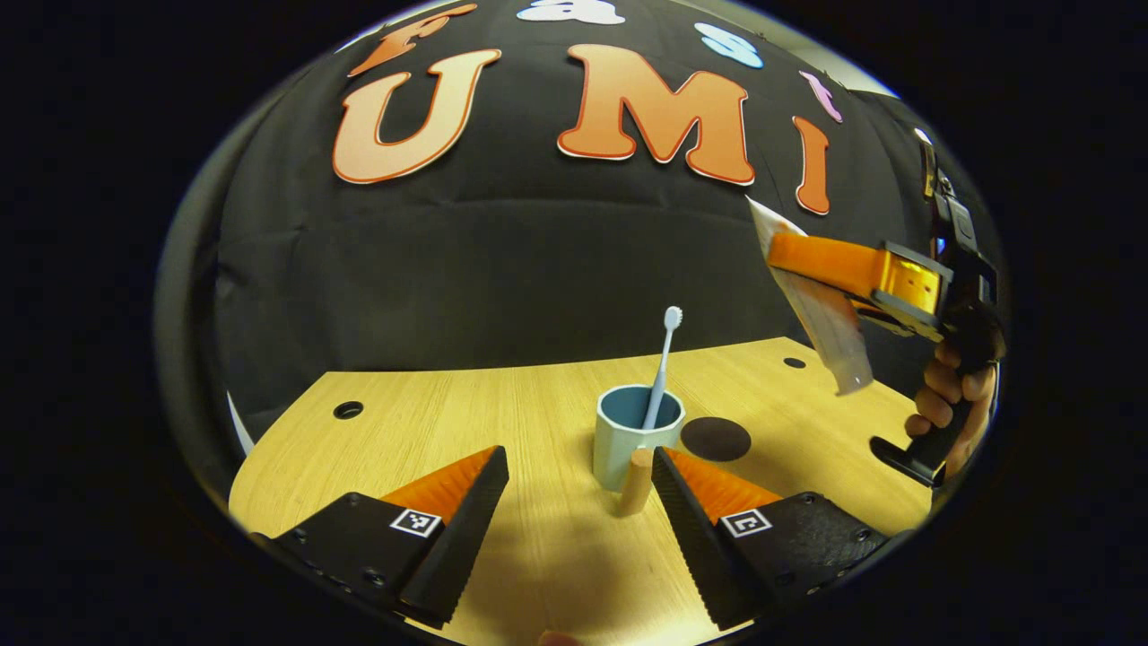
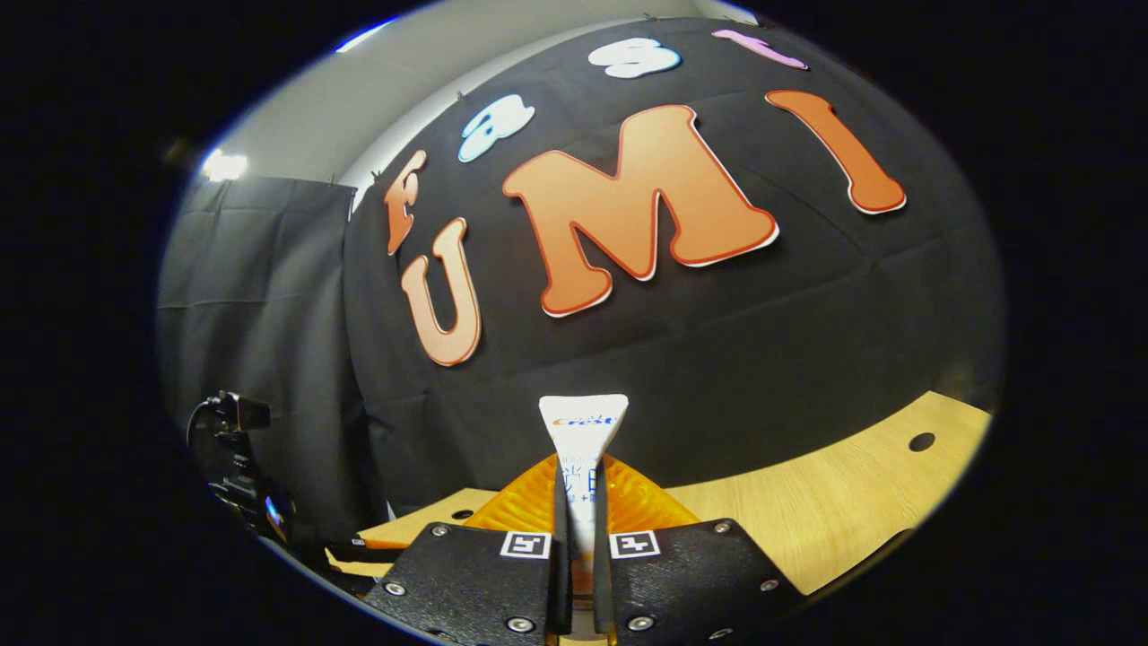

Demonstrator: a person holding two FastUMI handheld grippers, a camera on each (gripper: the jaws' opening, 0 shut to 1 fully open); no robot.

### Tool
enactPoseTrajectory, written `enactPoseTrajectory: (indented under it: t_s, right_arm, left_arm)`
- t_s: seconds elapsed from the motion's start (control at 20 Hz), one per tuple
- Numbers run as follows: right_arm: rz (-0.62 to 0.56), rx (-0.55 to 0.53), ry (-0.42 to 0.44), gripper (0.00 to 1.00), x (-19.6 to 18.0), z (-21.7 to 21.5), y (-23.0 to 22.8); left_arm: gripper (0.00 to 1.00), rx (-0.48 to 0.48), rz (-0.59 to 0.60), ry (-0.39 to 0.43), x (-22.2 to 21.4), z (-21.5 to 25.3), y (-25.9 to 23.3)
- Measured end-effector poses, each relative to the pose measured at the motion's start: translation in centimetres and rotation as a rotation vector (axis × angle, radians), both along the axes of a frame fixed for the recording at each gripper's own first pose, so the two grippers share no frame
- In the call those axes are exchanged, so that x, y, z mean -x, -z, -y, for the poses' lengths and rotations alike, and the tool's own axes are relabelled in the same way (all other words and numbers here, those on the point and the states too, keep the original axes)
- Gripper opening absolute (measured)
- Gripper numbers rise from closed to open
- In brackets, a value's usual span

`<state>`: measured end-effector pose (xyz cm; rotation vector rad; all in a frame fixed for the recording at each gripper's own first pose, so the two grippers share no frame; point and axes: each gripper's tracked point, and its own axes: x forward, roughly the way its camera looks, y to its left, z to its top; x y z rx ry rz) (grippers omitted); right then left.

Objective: Put the toothbrush and toothpaste on the desktop into the cup, then pick up the cup and place it on the coaster on the desktop.

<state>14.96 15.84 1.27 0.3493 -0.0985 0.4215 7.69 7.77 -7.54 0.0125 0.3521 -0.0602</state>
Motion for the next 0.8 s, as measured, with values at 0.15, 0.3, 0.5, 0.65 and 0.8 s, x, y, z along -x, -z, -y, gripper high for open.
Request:
enactPoseTrajectory:
  t_s: [0.15, 0.3, 0.5, 0.65, 0.8]
  right_arm:
    - [0.077, -0.020, -0.015, 0.10, -1.4, -1.9, -0.7]
    - [0.116, -0.034, -0.044, 0.10, -2.9, -4.2, -0.8]
    - [0.136, -0.029, -0.083, 0.10, -4.7, -7.3, 0.0]
    - [0.138, 0.018, -0.110, 0.10, -5.6, -9.6, 1.6]
    - [0.120, 0.073, -0.116, 0.10, -6.4, -10.8, 3.8]
  left_arm:
    - [0.97, 0.028, -0.006, -0.011, 1.2, 0.0, 1.4]
    - [0.97, 0.023, -0.022, -0.018, 2.2, -0.3, 2.9]
    - [0.97, 0.047, -0.033, -0.016, 2.4, -0.5, 3.9]
    - [0.97, 0.047, -0.024, -0.024, 2.4, -1.0, 4.1]
    - [0.97, 0.049, -0.041, -0.029, 2.5, -1.2, 4.9]
